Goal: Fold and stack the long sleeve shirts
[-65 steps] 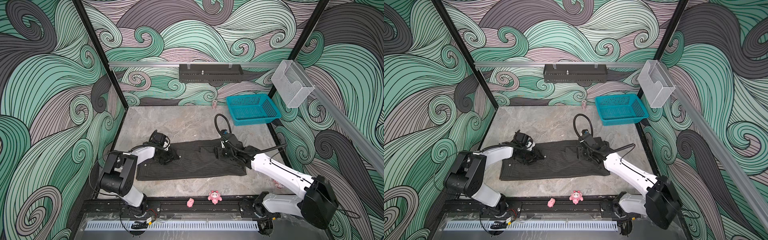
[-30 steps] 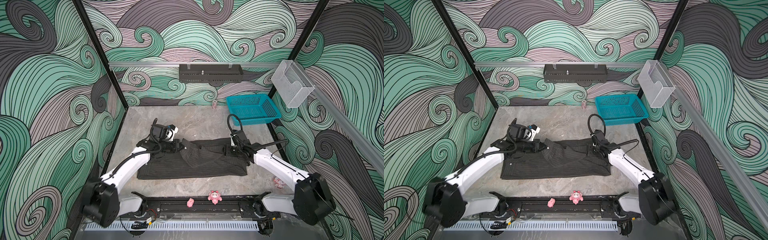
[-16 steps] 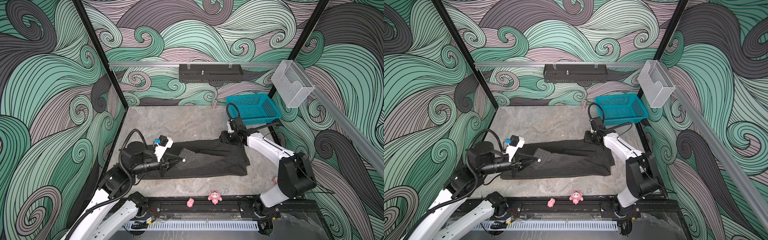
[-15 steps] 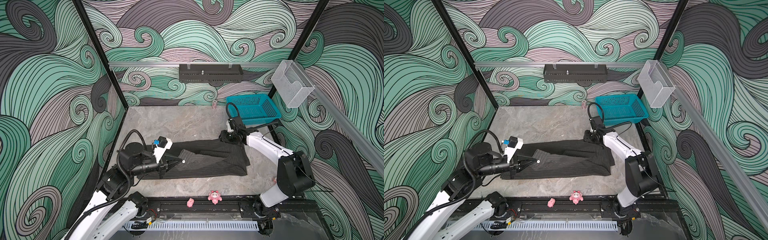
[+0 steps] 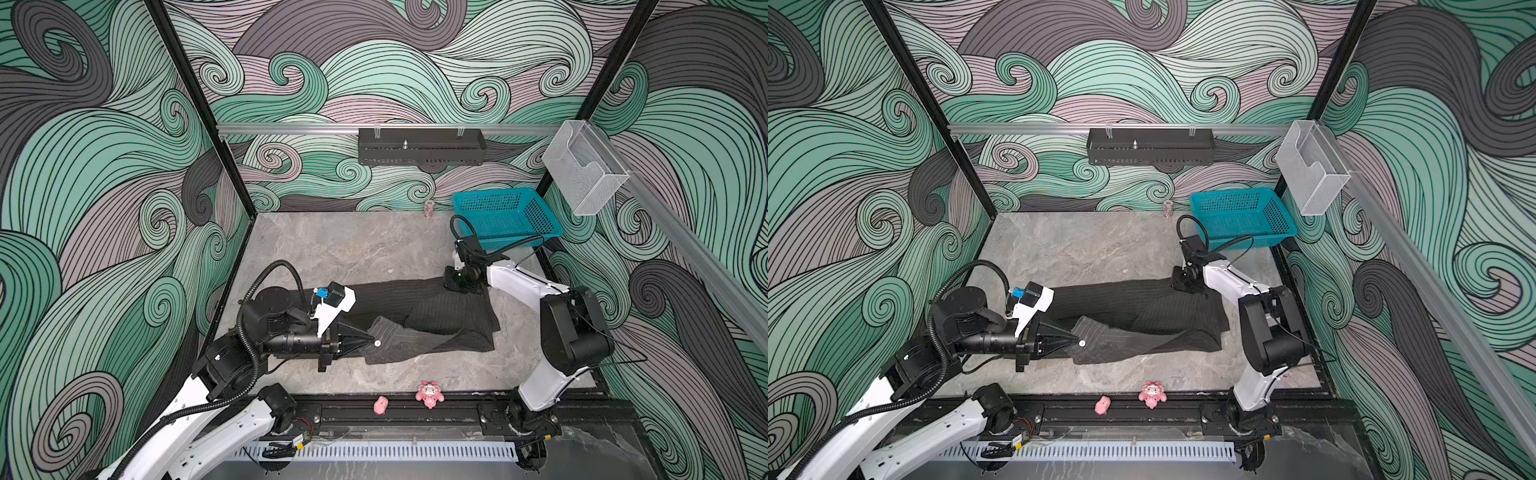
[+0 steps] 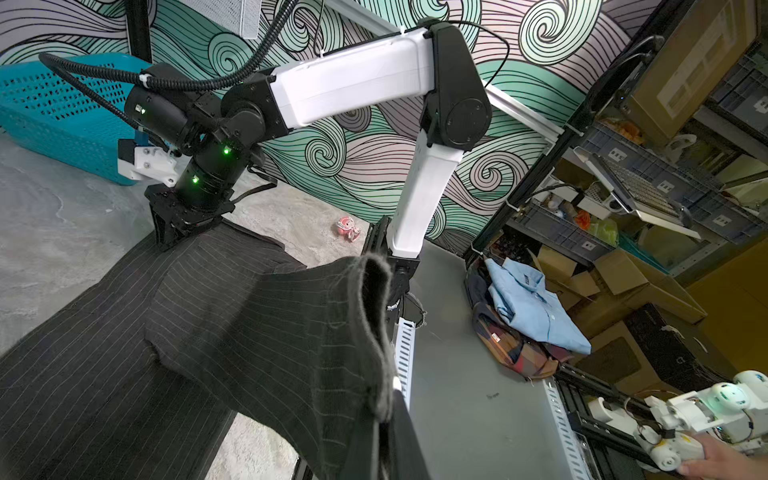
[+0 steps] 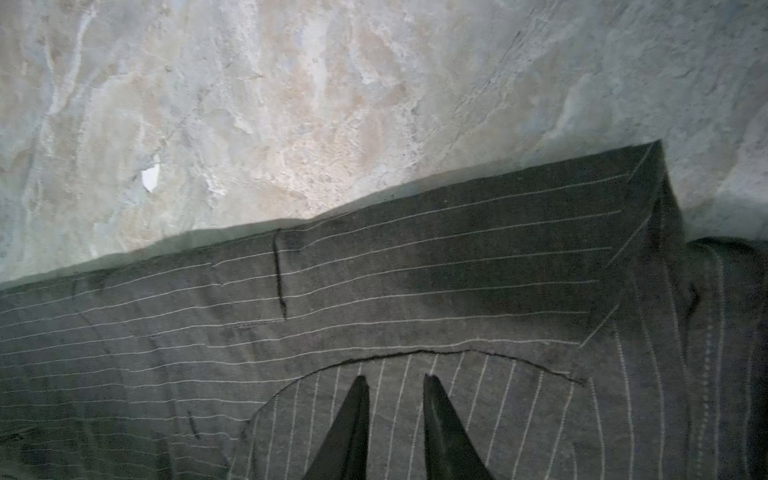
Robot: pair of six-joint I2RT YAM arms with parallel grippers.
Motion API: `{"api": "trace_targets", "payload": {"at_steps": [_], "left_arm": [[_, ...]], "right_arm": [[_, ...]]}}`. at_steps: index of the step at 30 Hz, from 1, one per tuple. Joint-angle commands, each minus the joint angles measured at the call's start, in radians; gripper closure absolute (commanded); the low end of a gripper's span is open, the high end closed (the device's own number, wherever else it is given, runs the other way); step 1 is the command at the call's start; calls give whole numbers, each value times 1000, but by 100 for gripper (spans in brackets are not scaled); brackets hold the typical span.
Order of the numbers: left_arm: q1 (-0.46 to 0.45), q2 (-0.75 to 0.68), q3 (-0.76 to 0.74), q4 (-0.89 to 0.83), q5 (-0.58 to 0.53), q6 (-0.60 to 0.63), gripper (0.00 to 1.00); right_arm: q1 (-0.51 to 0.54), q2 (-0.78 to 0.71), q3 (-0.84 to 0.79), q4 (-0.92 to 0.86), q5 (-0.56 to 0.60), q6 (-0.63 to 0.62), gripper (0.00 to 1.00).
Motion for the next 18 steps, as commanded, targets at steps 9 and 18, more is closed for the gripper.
{"api": "trace_targets", "payload": {"at_steps": [9,18], "left_arm": [[12,58,6,29,-526,-140,100],[209,-3,-91,43,-742,-235,100]], "right_arm": [[-96,121,93,-18,28,-68,94],[-153,212,101,-9,74,-58,98]]}}
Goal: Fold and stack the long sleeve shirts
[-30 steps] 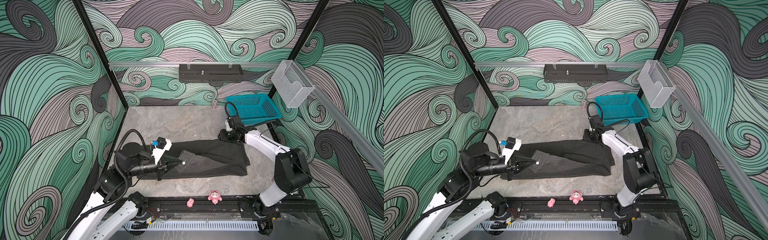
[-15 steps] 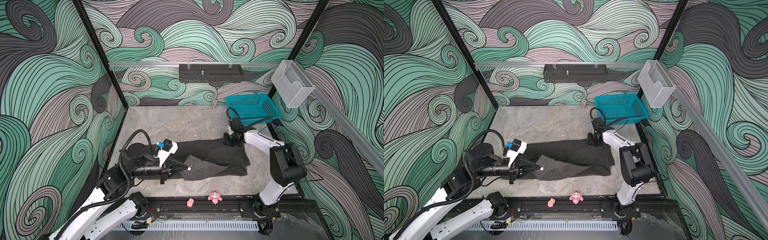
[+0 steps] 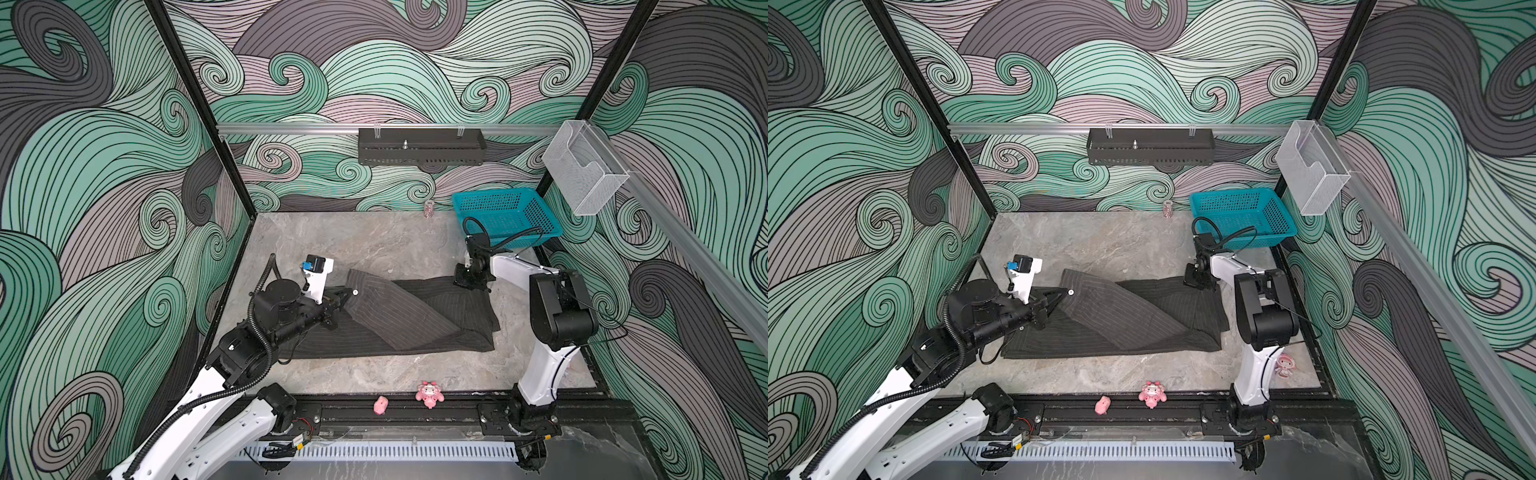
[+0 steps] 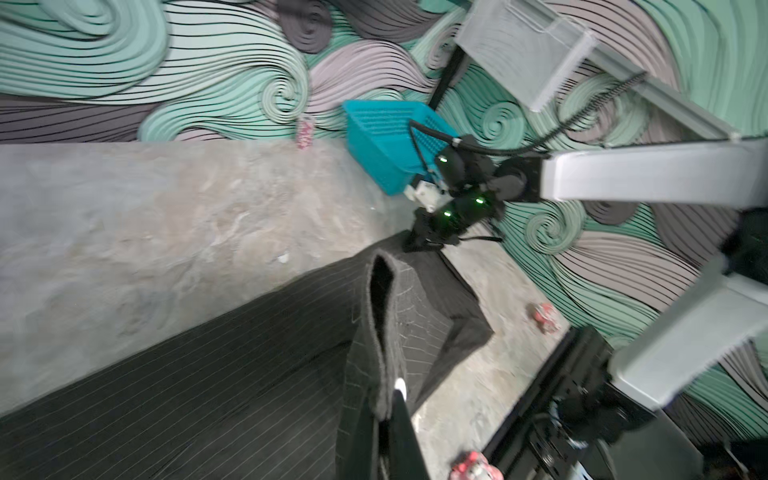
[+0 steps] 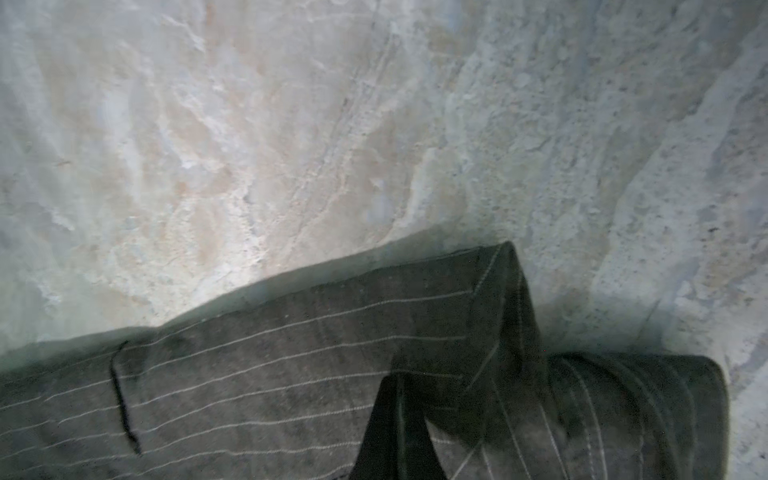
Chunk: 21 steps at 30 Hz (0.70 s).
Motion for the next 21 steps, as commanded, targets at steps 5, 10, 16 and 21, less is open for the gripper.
{"api": "trace_targets", "payload": {"at_steps": [5,10,16,21], "left_arm": [[223,0,-90,29,-101,-132,100],[324,28,-148,58,-153,-154,100],[401,89,-193,105,-182,-169,100],[428,120,-209,87,-272,-201,100]], "right_arm": [[-27,65,39,-37,62,-10,99],[-26,54,18,-38,75,-12,99],[-25,55,27,-56,73,-11,99],[-26,61,49,-77,76,-7,99]]}}
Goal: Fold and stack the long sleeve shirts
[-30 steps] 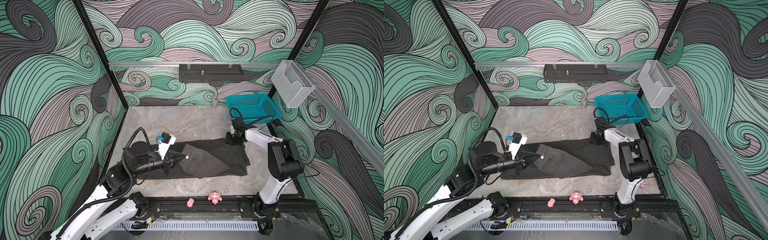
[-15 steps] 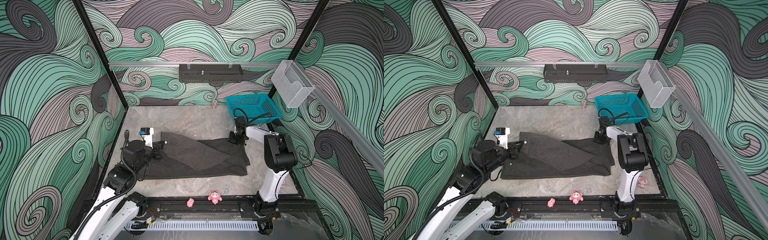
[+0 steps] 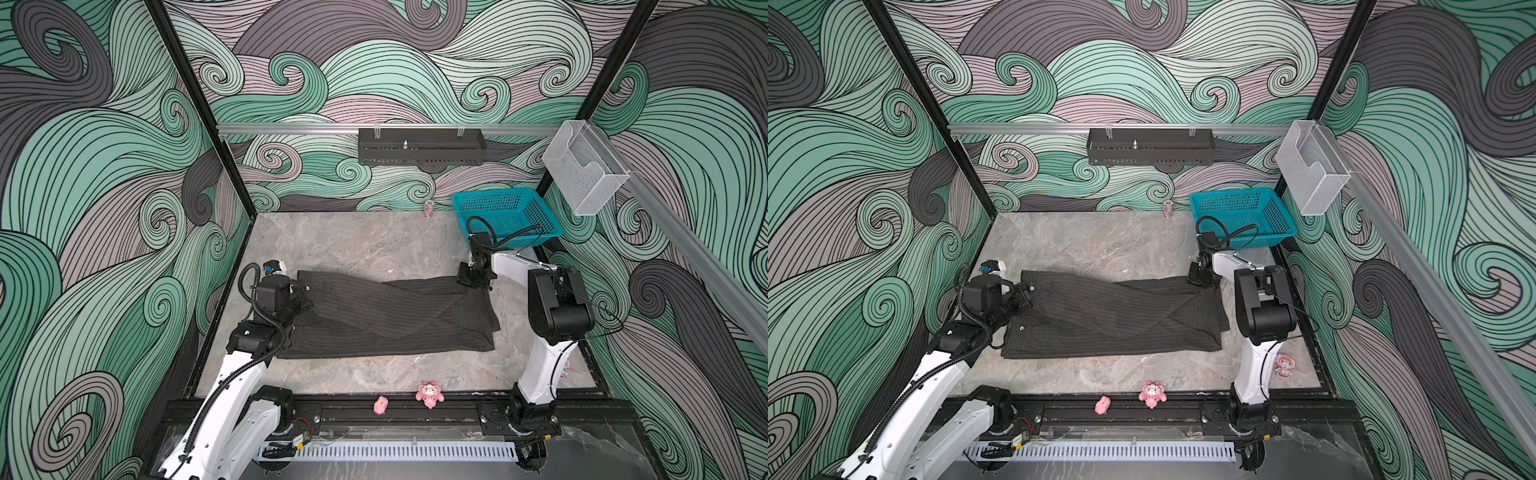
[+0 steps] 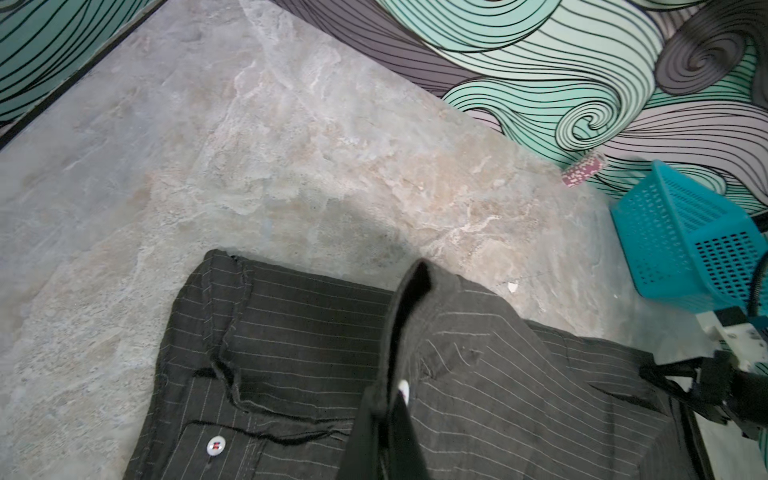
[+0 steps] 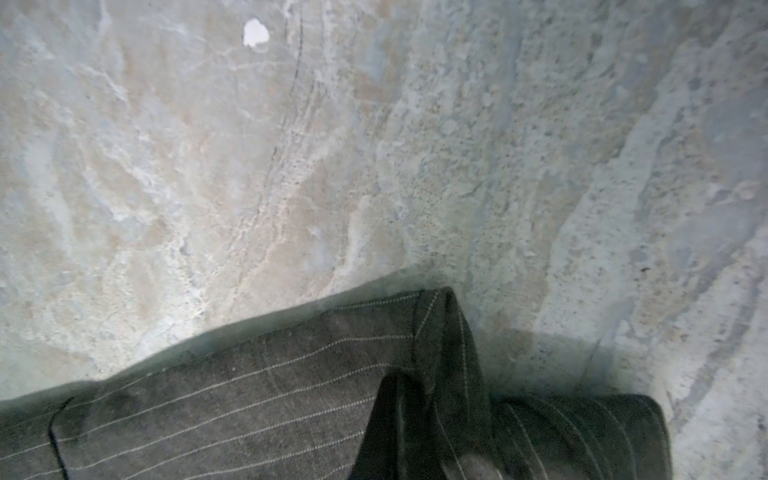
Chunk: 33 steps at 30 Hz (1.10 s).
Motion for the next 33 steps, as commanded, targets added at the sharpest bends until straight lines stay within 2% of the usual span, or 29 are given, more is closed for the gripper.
{"api": "trace_targets", "payload": {"at_steps": [1,6,11,15,20,28,29,32,33], "left_arm": [[28,7,-3,6,-101,-48,100],[74,31,-31,-22,-130,-107,100],[97,133,-29,-35,-88,-127,100],[113,193,-25,-60,-95,-138,100],[149,239,-22,-94,-102,-141,100],[188,279,-29,-82,-54,-169,100],[193,288,-26,-81,-44,-167,94],[203,308,-6,-79,-13,-154,61],[203,310,8,-85,-4,-152,56]], "right_arm": [[-3,30,17,-67,38,-4,99],[-3,35,31,-82,56,4,98],[-1,50,49,-100,56,-3,98],[0,49,48,-103,61,-4,99],[3,46,54,-110,64,-4,99],[11,35,77,-127,59,-6,99],[12,32,79,-129,59,-6,99],[17,24,93,-140,59,-6,96],[19,19,98,-146,55,-7,94]]}}
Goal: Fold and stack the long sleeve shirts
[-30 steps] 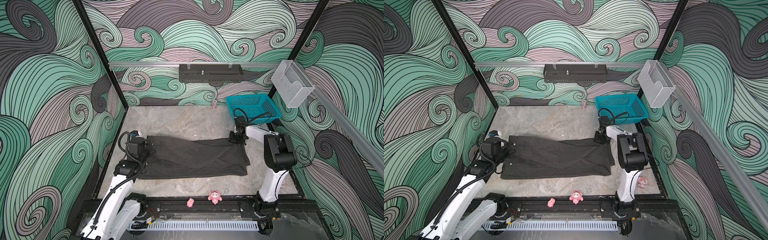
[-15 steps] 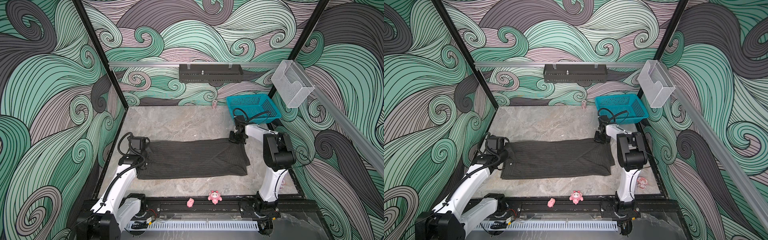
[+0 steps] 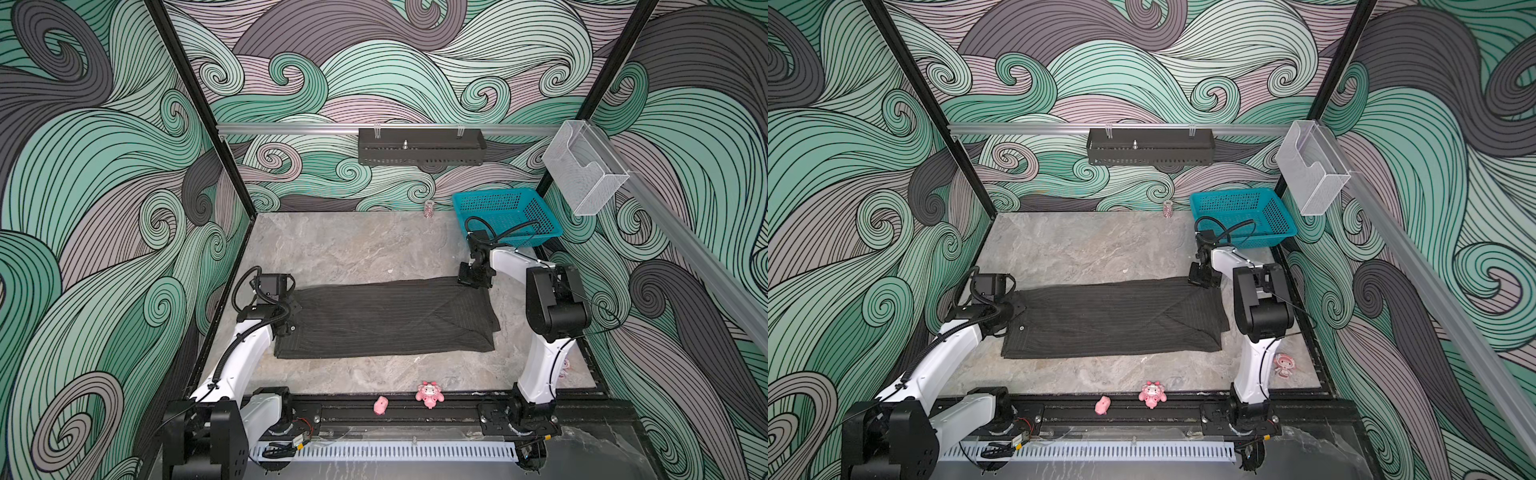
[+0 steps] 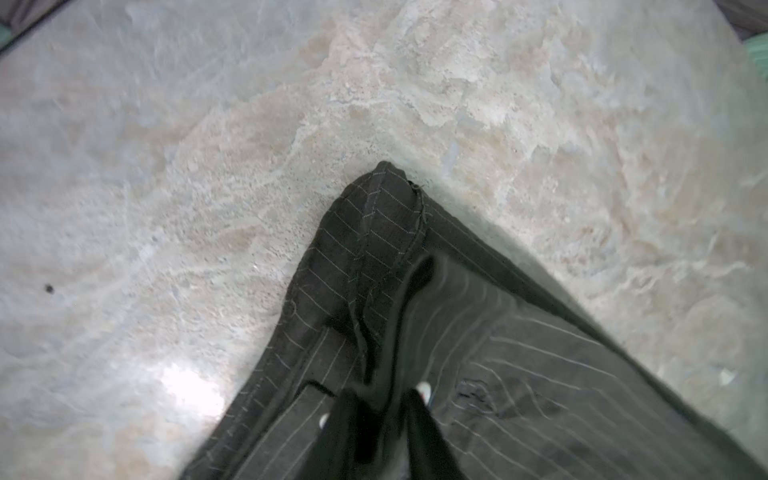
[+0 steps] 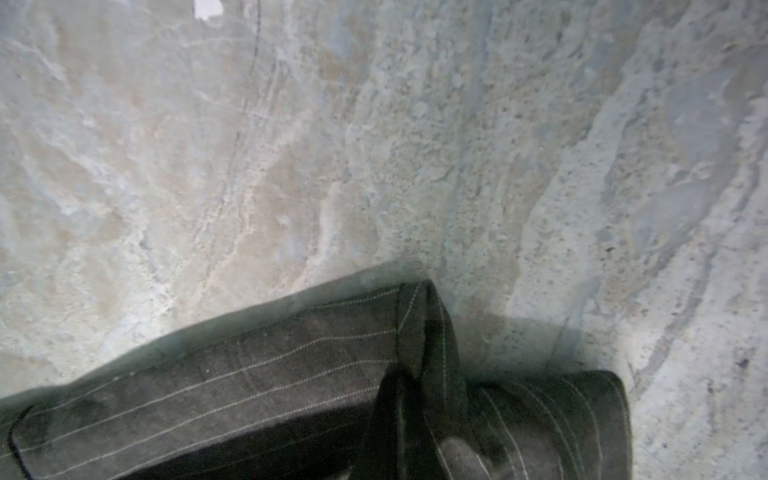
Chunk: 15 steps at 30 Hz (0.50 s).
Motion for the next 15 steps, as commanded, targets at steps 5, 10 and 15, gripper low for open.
{"api": "trace_targets", "payload": {"at_steps": [5,10,15], "left_arm": [[13,-12,168,-106,86,45,41],[10,14,223,-68,269,141,46],[-56,278,381,-221,420,199,54]], "right_arm": [[35,-104,48,-82,9,-6,83],[67,-271,-50,-83,-11,25,73],[84,-415,-266,-18,-134,144,74]]}}
